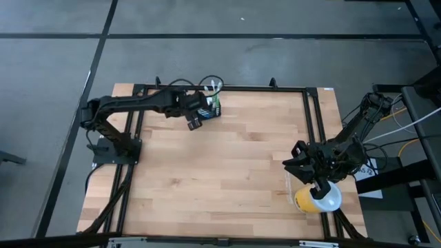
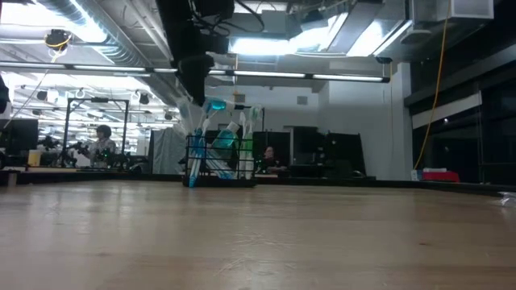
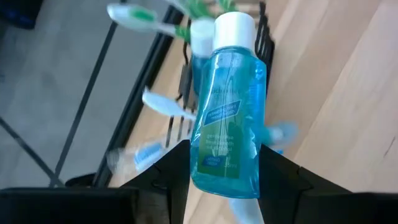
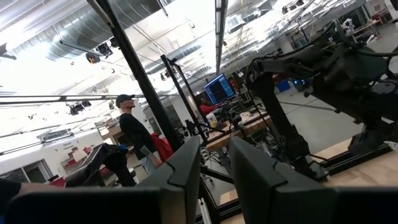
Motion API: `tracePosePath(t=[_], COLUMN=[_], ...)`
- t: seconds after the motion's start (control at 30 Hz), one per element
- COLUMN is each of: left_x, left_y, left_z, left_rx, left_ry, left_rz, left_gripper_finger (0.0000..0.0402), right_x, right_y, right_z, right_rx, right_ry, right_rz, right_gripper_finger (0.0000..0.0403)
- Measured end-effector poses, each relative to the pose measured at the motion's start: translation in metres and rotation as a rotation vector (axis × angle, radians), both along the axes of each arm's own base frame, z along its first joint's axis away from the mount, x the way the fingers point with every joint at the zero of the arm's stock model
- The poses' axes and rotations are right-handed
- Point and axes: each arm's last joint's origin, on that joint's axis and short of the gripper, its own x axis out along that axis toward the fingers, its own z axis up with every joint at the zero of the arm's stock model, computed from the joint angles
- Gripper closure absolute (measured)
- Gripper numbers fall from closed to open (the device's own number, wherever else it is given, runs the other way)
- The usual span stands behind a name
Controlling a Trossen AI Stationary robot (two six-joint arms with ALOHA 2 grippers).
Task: Pick & Place toothbrushing station
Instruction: Put the mouthwash bottle into the wire organizer
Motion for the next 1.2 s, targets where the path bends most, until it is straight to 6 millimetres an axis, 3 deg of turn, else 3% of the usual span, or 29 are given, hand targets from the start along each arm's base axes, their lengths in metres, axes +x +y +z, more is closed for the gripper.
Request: tracePosePath(t=[0.53, 0.63, 0.93, 1.2], left_x=[-0.002, 0.000, 0.000, -0.001], left_y=[0.013, 0.013, 0.013, 0.013], left_z=[0.002, 0.002, 0.002, 0.003], left_rx=[0.057, 0.067, 0.061, 0.062], left_ry=[0.011, 0.007, 0.014, 0.015], left_rz=[0.012, -0.002, -0.018, -0.026], left_gripper_finger=[0.0248, 0.0236, 0.0249, 0.0229], right_x=[0.000, 0.000, 0.000, 0.000], right_y=[-0.002, -0.002, -0.002, -0.002], right_z=[0.002, 0.002, 0.001, 0.001], right_rx=[0.006, 0.006, 0.008, 0.009], right_ry=[-0.002, -0.002, 0.001, 0.001], right_rz=[-0.033, -0.033, -0.040, -0.040], right_gripper_finger=[0.0314, 0.0314, 0.0314, 0.0314])
